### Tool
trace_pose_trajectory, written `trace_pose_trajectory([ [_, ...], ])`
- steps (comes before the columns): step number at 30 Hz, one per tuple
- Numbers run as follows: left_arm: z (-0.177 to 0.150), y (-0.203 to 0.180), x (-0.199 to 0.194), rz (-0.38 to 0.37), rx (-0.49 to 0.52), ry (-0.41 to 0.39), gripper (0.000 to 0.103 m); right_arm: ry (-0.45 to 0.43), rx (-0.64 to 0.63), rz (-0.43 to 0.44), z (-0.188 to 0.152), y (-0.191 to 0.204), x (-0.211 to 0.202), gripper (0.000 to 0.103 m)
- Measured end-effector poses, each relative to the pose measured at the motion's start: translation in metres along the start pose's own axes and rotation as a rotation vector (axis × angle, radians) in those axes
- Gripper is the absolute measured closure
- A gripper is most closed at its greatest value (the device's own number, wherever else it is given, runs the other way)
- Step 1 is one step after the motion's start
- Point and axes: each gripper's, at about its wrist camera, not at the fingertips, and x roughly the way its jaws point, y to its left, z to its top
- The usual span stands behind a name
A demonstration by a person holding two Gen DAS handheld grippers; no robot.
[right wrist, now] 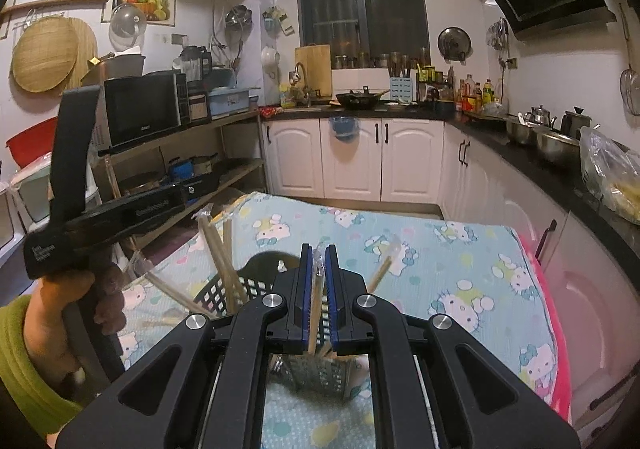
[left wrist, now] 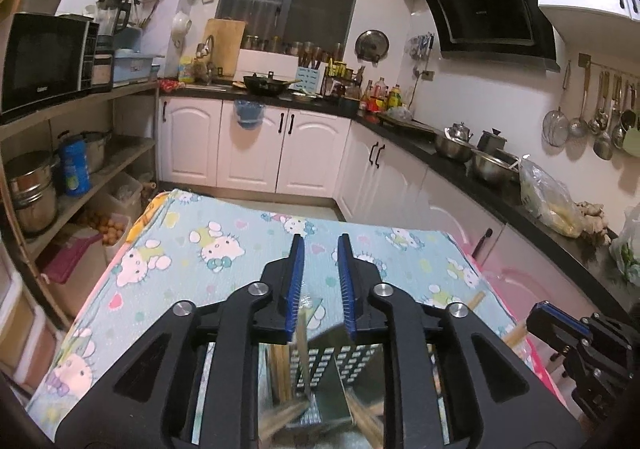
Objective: Organize utensils
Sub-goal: 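Lower the held chopsticks into the green holder slots with both tools, then open both tools to release the chopsticks in the holder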
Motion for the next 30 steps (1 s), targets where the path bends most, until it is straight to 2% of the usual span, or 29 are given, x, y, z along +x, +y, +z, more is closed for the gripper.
trace_pose_trajectory([
  [3,-0.004,0.0,-0.006,-0.002,0.004,0.014,0.087,0.01,0.003,0.0,-0.003,0.001,-0.004,0.095],
  [5,-0.007,0.0,-0.012,-0.004,0.004,0.021,0.083,0.017,0.008,0.0,-0.006,0.002,-0.008,0.09],
  [9,-0.011,0.002,-0.023,-0.014,0.0,0.037,0.077,0.022,0.009,0.004,-0.009,0.003,-0.015,0.087],
  [13,-0.017,0.004,-0.034,-0.025,-0.003,0.057,0.07,0.025,0.002,0.003,-0.012,0.006,-0.024,0.077],
  [17,-0.023,0.003,-0.046,-0.033,0.007,0.064,0.059,0.028,-0.003,0.004,-0.016,0.01,-0.034,0.071],
  [25,-0.043,0.005,-0.067,-0.043,0.012,0.089,0.038,0.034,-0.013,0.0,-0.031,0.019,-0.052,0.053],
  [30,-0.058,0.007,-0.081,-0.039,0.011,0.095,0.02,0.042,-0.032,-0.01,-0.047,0.024,-0.063,0.043],
])
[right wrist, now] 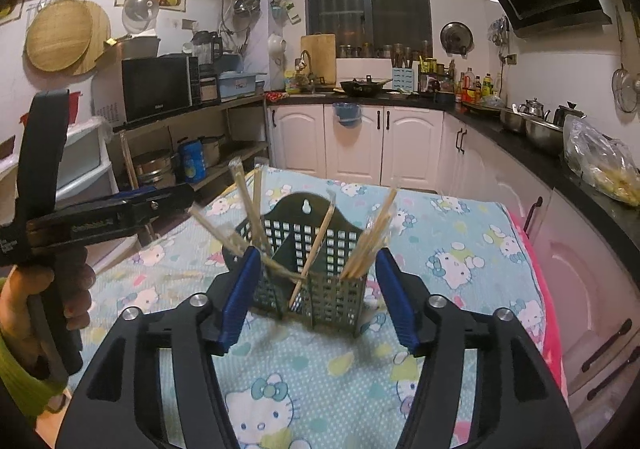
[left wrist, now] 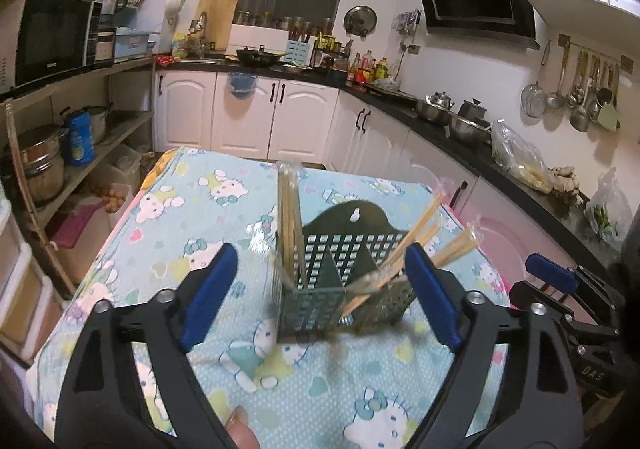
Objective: Organize utensils
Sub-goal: 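Open both tools to release the chopsticks in the holder, then withdraw both open tools back from the green holder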
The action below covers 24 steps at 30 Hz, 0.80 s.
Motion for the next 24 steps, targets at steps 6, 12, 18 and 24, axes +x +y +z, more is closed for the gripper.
trace_pose_trajectory([
  [6,-0.021,-0.001,-0.011,0.004,0.0,0.011,0.012,0.007,0.01,-0.011,-0.019,0.004,-0.008,0.03],
  [12,-0.047,0.001,-0.011,0.004,-0.006,0.054,0.012,0.029,0.028,-0.027,-0.04,0.004,-0.012,0.02],
  [18,-0.075,0.002,-0.012,0.015,-0.009,0.086,0.012,0.051,0.044,-0.047,-0.062,0.005,-0.013,0.014],
  [24,-0.095,0.003,-0.013,0.045,-0.002,0.078,0.012,0.051,0.051,-0.084,-0.083,0.007,-0.012,0.011],
])
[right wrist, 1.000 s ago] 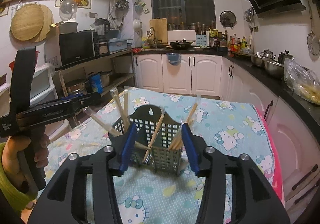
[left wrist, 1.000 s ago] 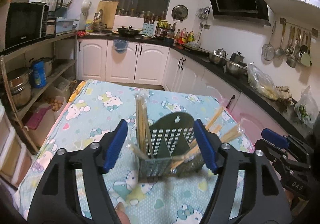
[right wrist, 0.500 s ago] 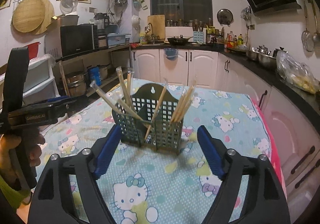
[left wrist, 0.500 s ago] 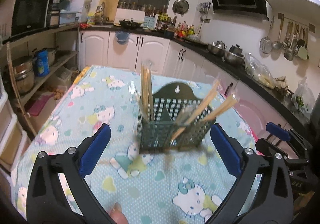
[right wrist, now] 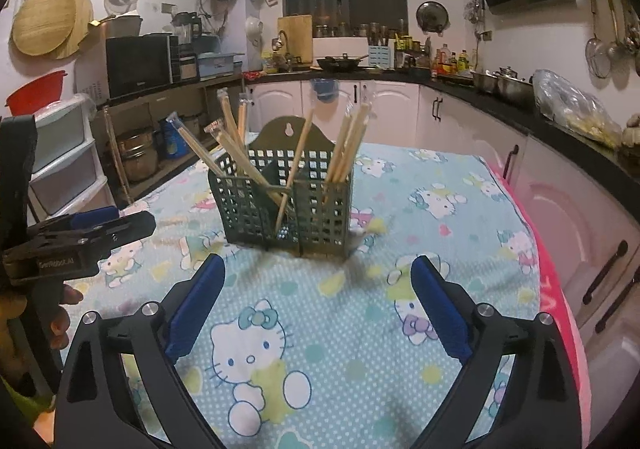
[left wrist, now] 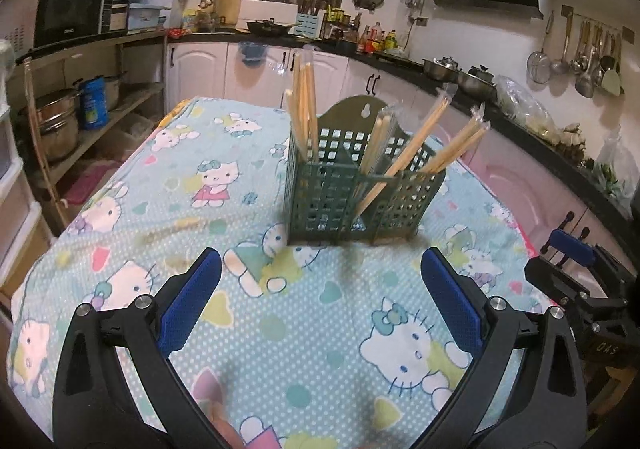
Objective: Organize utensils
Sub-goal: 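Withdraw both open tools back from the green holder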
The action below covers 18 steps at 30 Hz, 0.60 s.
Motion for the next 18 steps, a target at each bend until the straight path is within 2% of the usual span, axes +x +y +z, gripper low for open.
trace_pose_trajectory([
  [9,-0.028,0.002,0.002,0.05,0.006,-0.048,0.012,-0.037,-0.01,-0.039,-0.027,0.005,0.0,0.009],
  [14,-0.038,0.001,0.0,0.065,0.018,-0.085,0.012,-0.09,-0.02,-0.055,-0.037,0.01,-0.002,0.008],
  [18,-0.045,0.0,0.004,0.077,0.02,-0.082,0.012,-0.138,-0.013,-0.06,-0.043,0.01,-0.005,0.007],
])
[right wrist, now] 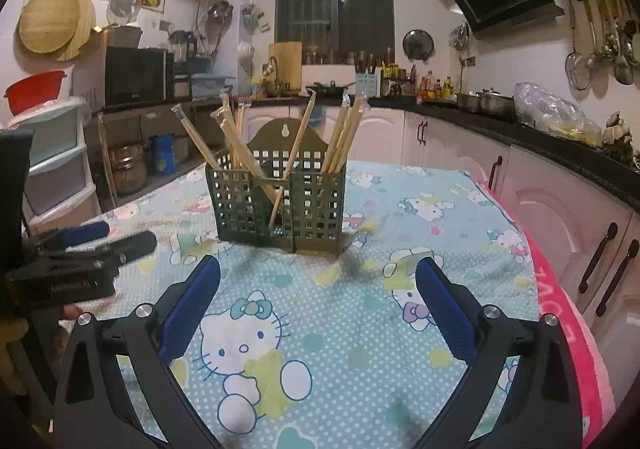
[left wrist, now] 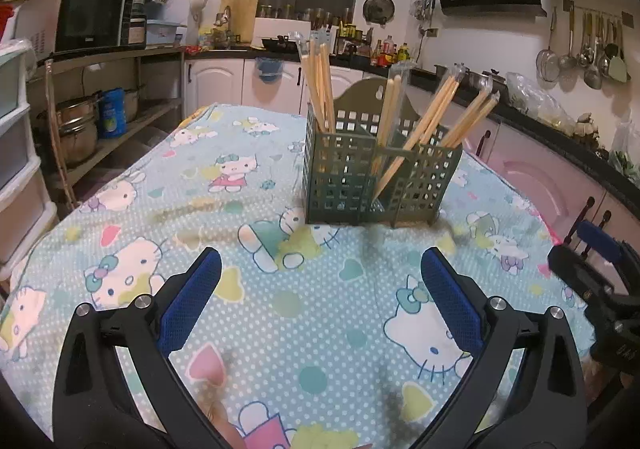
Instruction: Organize utensils
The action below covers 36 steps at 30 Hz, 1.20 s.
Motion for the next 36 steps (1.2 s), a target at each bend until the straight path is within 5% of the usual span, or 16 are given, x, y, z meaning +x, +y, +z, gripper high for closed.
trace_pose_trajectory([
  [36,-0.011,0.002,0.003,0.048,0.008,-0.013,0.011,0.004,0.012,-0.014,-0.011,0.0,0.007,0.007],
])
